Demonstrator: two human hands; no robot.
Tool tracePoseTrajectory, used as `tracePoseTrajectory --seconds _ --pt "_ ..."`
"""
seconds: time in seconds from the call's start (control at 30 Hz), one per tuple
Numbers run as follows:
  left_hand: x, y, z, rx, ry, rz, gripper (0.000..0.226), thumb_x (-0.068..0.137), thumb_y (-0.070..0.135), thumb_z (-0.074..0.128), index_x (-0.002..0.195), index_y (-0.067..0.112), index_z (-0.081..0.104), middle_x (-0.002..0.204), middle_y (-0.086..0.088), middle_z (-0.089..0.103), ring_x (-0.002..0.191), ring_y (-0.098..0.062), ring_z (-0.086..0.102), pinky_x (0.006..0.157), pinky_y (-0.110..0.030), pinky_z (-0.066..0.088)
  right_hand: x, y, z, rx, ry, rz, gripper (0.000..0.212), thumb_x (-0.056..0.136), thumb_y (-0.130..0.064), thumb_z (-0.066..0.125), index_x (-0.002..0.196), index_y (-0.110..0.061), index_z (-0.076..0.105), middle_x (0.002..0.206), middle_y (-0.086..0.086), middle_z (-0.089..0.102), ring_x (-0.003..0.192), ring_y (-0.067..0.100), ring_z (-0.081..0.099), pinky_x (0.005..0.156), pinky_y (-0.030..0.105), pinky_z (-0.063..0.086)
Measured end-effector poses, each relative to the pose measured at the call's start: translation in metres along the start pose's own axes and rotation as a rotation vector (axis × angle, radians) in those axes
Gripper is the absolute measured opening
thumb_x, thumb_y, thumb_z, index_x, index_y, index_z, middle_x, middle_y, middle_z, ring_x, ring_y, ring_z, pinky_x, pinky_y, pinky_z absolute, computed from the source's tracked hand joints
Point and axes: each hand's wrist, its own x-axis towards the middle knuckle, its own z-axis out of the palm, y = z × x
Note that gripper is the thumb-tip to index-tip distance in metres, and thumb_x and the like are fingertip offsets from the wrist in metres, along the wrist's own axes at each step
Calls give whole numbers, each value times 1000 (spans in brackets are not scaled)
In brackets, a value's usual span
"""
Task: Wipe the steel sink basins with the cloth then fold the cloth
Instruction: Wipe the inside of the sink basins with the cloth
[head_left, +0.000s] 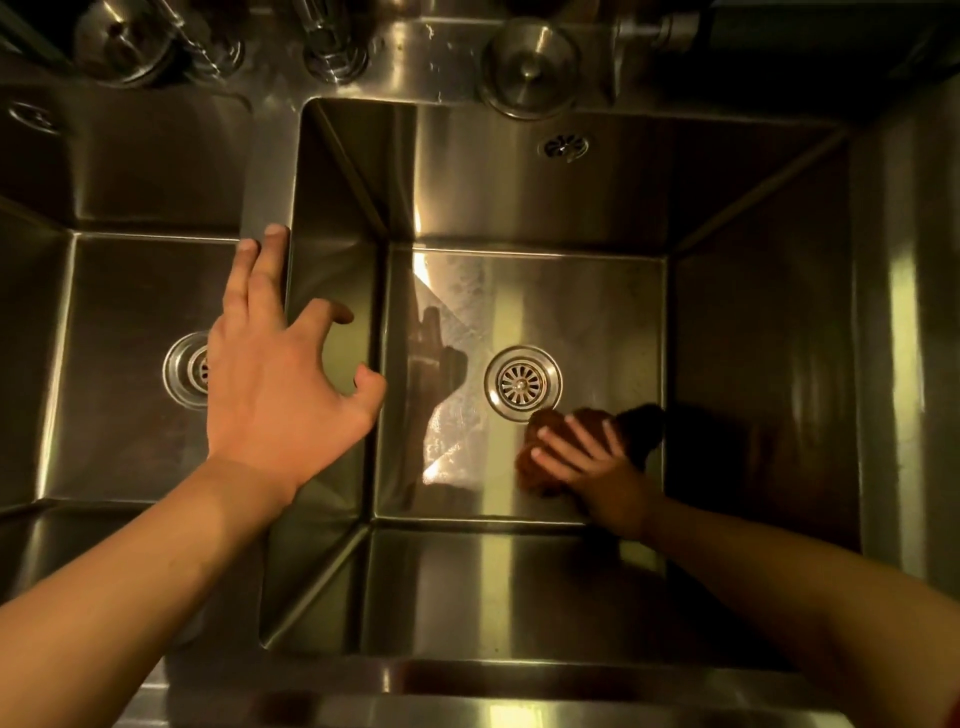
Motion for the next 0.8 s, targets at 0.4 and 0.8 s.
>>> tracePoseTrajectory --seconds 0.4,0.8 --pt "-1 -1 1 20 2 -1 42 78 38 69 116 19 69 173 -8 7 161 -27 1 121 -54 24 150 -112 -39 -94 -174 -479 61 88 -15 55 146 -32 51 152 0 47 151 36 24 118 70 5" --pt "-1 -1 3 19 8 11 47 76 46 60 114 20 69 173 -7 8 160 -29 4 121 -49 24 197 36 -105 31 127 205 94 85 -2 62 158 -43 20 169 -9 15 156 30 12 118 66 12"
